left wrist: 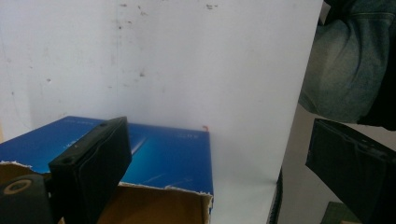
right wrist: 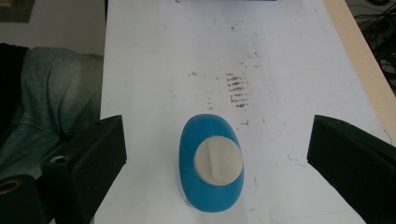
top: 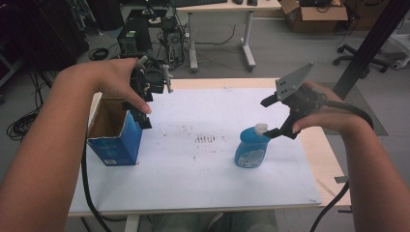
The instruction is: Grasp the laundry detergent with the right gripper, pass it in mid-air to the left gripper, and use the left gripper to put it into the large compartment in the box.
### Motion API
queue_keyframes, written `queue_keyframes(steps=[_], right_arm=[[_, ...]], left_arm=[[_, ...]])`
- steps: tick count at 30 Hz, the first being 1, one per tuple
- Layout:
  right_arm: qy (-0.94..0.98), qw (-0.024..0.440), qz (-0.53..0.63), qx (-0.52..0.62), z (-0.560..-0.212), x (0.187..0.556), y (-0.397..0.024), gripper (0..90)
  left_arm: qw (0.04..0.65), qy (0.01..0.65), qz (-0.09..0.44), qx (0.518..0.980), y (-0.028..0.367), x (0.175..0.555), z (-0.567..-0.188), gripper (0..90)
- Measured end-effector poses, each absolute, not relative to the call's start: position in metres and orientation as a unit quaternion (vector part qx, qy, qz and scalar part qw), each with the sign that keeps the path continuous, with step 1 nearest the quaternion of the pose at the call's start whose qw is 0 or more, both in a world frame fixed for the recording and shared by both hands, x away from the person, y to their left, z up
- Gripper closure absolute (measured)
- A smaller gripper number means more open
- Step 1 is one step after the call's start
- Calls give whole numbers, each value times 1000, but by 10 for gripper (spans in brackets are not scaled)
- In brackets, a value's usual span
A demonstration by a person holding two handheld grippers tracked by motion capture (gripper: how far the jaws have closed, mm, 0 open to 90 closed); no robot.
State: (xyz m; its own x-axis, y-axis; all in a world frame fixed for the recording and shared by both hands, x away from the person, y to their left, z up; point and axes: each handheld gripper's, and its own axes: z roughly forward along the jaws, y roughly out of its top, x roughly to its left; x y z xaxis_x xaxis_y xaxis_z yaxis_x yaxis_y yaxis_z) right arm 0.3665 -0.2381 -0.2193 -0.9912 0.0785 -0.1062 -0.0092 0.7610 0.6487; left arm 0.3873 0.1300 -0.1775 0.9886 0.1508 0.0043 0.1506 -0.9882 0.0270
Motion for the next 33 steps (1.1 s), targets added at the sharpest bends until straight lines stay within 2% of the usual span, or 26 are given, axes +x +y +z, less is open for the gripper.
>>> queue_keyframes(steps=[15, 33], right_arm=[[901, 72, 426, 37, -242, 368, -267, 39], [891, 61, 445, 59, -277, 369, -287, 35]], left_arm=[[9, 75, 2, 997, 129, 386, -178, 69], [8, 73, 0, 997, 126, 385, -178, 71]])
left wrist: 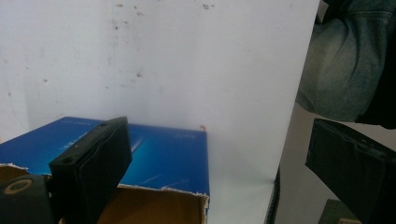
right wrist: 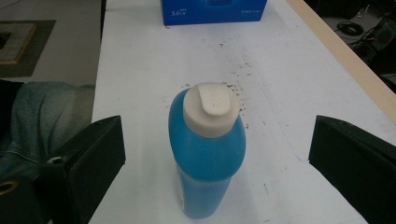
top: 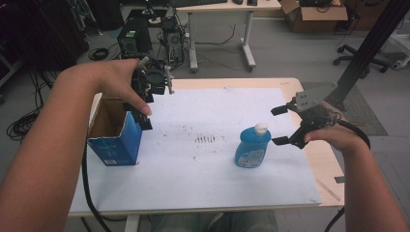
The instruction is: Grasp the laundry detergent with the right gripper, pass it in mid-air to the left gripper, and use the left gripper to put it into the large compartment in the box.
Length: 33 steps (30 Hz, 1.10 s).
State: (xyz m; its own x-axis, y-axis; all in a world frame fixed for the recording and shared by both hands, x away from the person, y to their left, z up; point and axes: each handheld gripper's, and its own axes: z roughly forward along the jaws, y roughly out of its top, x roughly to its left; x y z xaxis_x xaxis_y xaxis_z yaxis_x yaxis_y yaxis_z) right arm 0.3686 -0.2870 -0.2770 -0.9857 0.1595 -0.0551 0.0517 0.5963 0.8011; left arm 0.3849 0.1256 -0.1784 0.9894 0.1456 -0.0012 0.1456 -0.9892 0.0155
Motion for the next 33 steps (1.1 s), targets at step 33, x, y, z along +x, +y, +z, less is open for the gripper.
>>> queue_keyframes(steps=[33], right_arm=[[889, 34, 446, 93, -332, 372, -292, 18]], left_arm=[[5, 69, 1, 998, 121, 385, -180, 69]])
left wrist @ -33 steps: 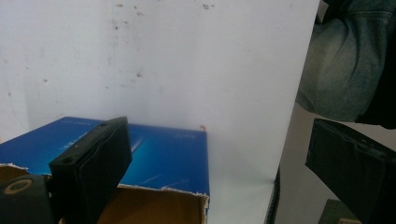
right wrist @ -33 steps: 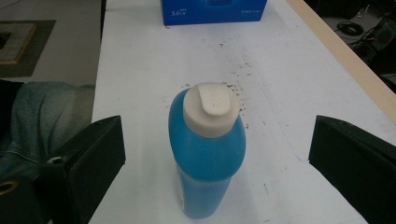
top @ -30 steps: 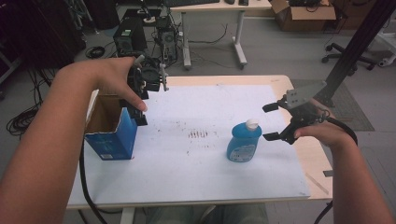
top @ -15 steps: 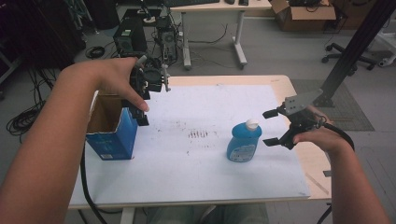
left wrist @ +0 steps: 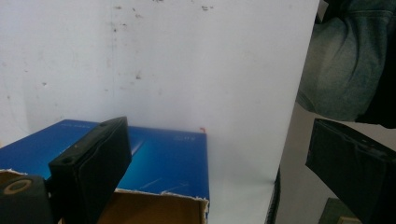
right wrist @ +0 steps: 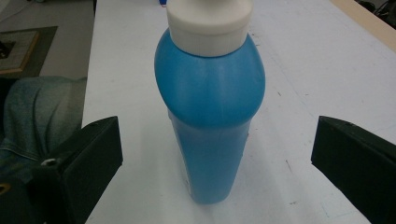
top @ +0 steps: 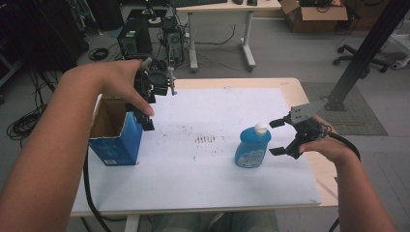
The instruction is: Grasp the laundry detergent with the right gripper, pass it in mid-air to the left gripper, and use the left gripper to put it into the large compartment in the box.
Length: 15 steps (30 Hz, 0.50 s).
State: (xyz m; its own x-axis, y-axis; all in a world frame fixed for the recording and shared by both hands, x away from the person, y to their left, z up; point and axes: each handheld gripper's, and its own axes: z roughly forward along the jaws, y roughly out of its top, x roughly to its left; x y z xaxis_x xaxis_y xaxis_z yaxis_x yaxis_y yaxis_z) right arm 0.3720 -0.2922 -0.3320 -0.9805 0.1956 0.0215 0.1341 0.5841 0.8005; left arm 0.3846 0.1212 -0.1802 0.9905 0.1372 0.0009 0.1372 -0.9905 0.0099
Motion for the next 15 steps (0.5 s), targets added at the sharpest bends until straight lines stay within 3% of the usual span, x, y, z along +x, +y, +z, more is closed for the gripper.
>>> queue_keyframes(steps=[15], right_arm=[[885, 24, 454, 102, -358, 372, -287, 18]], left_arm=[[5, 64, -1, 998, 117, 383, -183, 69]])
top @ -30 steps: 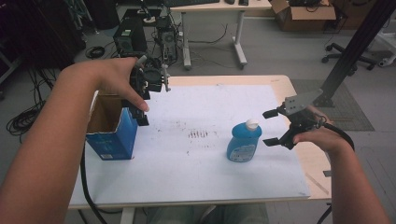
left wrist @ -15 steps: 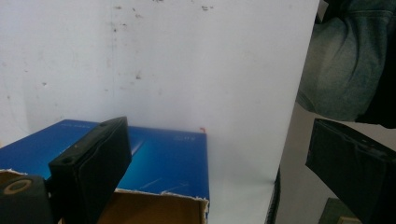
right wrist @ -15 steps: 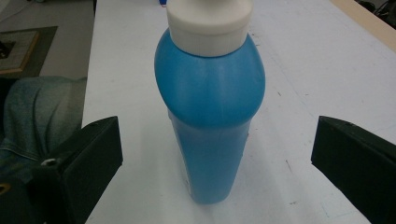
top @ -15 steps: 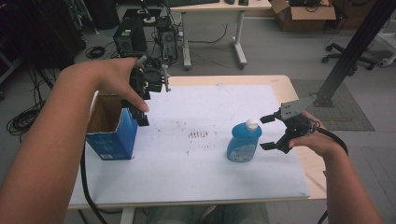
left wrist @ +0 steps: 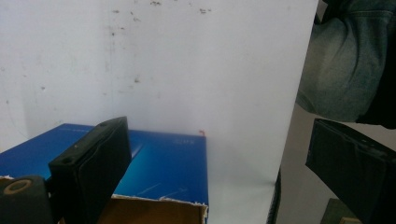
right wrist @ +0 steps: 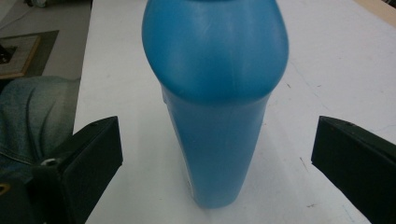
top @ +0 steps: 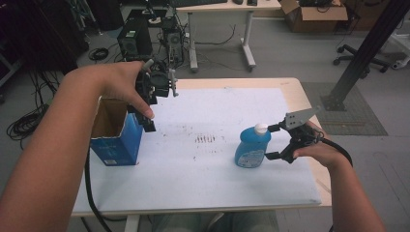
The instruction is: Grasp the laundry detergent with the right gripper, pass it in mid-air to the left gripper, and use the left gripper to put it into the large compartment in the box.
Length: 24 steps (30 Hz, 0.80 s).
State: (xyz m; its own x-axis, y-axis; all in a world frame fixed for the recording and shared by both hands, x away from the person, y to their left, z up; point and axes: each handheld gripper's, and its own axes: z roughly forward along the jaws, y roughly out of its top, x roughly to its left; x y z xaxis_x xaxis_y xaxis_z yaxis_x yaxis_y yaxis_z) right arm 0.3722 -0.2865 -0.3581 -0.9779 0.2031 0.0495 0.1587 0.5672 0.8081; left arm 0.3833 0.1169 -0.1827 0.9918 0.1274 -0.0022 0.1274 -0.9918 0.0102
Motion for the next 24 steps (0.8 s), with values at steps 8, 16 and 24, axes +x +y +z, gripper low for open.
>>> queue_keyframes(steps=[8, 16, 24], right_arm=[[882, 20, 459, 104, -370, 375, -283, 16], [877, 16, 467, 108, -382, 375, -280, 16], [874, 13, 473, 111, -393, 376, -274, 16]], left_arm=[[0, 65, 0, 998, 115, 384, -185, 69], [0, 64, 2, 998, 113, 384, -186, 70], [3, 64, 2, 998, 113, 384, -186, 69]])
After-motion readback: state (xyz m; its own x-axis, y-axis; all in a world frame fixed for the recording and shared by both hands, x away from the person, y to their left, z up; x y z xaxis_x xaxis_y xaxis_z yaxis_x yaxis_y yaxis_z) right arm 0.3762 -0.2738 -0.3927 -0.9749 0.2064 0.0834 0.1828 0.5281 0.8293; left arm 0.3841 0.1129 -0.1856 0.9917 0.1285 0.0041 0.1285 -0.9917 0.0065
